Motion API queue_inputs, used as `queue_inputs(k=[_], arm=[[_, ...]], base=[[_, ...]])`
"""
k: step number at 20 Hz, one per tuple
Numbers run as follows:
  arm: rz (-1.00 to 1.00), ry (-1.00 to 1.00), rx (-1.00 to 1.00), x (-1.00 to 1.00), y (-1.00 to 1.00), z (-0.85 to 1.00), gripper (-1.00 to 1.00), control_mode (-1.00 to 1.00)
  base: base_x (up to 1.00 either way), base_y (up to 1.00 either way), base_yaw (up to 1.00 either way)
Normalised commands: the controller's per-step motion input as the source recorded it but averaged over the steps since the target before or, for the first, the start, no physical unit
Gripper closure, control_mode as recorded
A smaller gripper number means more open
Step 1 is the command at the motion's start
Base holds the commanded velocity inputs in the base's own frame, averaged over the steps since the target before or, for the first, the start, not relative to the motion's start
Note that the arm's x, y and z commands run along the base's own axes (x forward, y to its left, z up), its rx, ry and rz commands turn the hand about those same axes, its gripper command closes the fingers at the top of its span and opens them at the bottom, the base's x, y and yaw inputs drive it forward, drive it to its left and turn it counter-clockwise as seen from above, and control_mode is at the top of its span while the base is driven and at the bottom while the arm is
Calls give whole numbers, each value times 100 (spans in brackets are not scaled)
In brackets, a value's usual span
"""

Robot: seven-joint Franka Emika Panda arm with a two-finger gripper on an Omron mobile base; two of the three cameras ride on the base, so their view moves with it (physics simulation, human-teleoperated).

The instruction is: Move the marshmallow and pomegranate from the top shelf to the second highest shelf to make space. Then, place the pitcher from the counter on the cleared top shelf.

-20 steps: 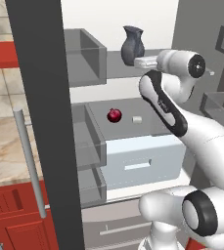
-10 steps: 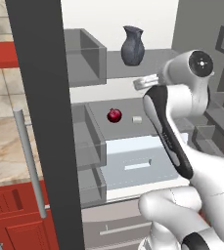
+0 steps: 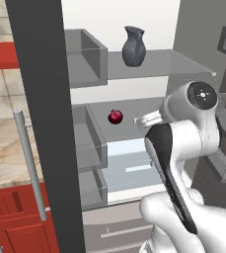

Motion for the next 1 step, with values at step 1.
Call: queue_inputs(k=[1], arm=[[0,0,0,-6,-14,0,-100,-100]], base=[[0,0,0]])
